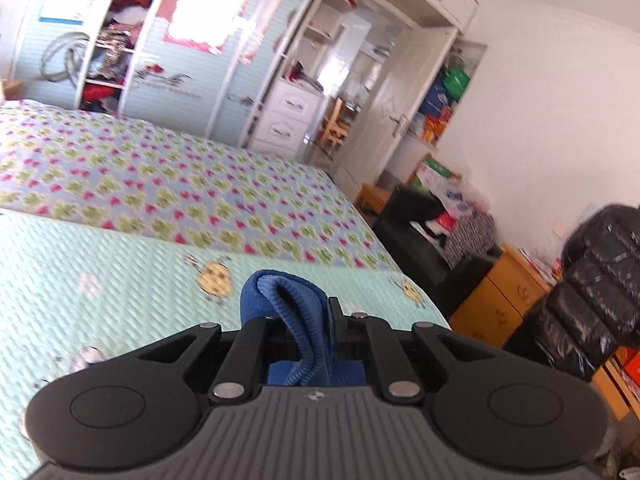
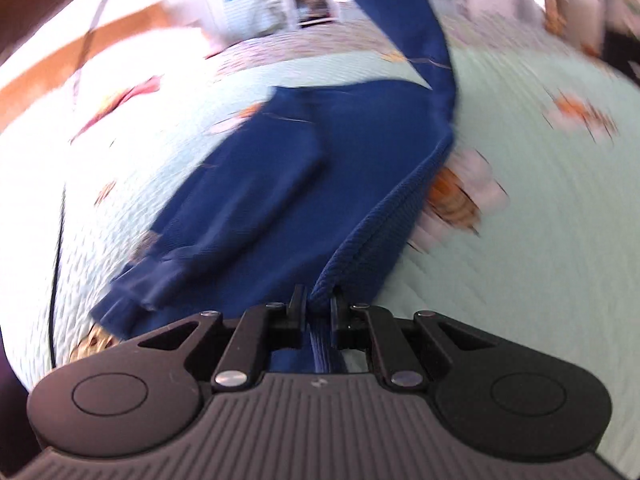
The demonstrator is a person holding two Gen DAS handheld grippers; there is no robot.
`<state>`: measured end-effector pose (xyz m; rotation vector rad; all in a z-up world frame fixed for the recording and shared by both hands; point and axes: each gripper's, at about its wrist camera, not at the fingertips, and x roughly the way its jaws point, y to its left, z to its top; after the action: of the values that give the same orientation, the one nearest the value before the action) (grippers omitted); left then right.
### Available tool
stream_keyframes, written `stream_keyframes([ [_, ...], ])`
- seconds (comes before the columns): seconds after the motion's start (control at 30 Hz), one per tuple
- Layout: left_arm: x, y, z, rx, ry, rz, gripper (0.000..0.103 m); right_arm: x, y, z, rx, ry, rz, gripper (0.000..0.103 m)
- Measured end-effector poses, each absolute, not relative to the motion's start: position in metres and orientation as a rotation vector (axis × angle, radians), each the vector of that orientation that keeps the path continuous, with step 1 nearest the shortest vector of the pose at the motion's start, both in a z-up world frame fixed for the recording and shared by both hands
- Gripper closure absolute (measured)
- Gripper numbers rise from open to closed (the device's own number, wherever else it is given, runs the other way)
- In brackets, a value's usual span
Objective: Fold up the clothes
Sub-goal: 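Open the right gripper and lift the navy cuff with the left gripper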
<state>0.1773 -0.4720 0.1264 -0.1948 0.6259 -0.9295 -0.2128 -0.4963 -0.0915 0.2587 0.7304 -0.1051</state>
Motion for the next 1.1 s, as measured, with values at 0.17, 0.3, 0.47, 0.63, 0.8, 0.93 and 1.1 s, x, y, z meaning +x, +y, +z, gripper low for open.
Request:
stream_keyframes([
  [0.17, 0.208, -0.414, 0.127, -0.277, 0.6, -0.841, 0.094, -0.179, -0.462, -0.08, 0.126, 0.763, 0.008, 0.092],
  [0.3, 0.224, -0.371, 0.109, -0.342, 0.607, -0.773, 0.094, -0.161, -0.444, -0.09, 0.102, 0.819, 0.08, 0.092],
  [0.47, 0.235, -0.34, 0.068, -0.351, 0.688, -0.714, 0.094, -0.159, -0.444, -0.098, 0.141, 0.859, 0.089, 0.092],
  [0.63, 0.234, -0.329, 0.043, -0.374, 0.736, -0.732, 0.094, -0.156, -0.449, -0.101, 0.173, 0.872, 0.085, 0.091],
  [0.8, 0.228, -0.332, 0.047, -0.335, 0.727, -0.749, 0.093, -0.152, -0.451, -0.106, 0.203, 0.869, 0.083, 0.088],
  [0.93, 0.224, -0.336, 0.06, -0.304, 0.698, -0.75, 0.093, -0.153, -0.45, -0.108, 0.236, 0.859, 0.118, 0.072],
  [1.1, 0.225, -0.343, 0.067, -0.279, 0.684, -0.731, 0.093, -0.166, -0.455, -0.106, 0.331, 0.806, 0.214, 0.039],
])
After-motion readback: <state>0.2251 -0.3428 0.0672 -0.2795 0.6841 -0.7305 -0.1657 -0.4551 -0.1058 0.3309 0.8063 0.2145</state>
